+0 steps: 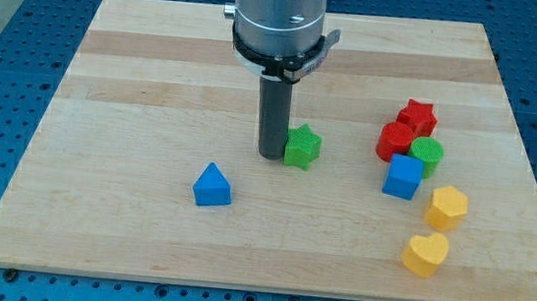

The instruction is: Move the green star to the top of red star

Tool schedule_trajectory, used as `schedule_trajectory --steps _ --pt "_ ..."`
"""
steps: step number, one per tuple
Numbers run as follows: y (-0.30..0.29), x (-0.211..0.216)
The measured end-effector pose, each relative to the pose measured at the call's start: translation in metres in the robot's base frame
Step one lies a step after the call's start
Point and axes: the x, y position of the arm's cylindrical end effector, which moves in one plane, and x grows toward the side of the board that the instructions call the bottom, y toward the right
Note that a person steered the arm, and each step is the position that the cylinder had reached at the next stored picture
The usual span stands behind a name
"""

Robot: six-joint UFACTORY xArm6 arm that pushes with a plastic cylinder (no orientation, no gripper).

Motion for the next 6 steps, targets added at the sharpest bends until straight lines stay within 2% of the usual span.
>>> schedule_trajectory --steps 2,5,6 --pt "-0.013 0.018" --pt "0.050 0.016" --pt "0.063 0.003"
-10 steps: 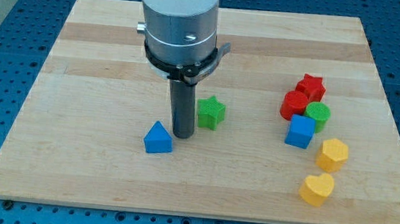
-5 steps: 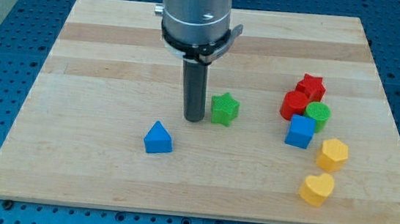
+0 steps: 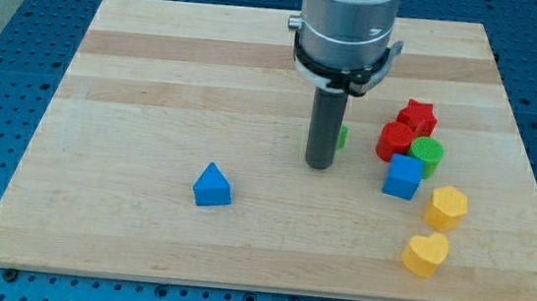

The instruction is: Move the green star to the top of red star

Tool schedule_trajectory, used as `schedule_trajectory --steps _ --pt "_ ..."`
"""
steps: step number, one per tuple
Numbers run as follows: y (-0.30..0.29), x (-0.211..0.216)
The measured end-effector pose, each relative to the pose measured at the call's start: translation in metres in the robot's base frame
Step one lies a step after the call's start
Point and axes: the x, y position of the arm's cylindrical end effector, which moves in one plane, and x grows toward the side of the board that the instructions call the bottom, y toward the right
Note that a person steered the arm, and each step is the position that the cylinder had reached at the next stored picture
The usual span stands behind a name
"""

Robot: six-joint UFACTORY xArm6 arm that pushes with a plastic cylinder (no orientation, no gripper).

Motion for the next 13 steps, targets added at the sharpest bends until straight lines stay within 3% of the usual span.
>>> schedule_trajectory --steps 5,7,10,12,13 --pt "-0.014 -0.098" --pt "-0.008 -0.102" --pt "0.053 -0.099" --pt "0.069 -0.145" --pt "0.070 -0.147"
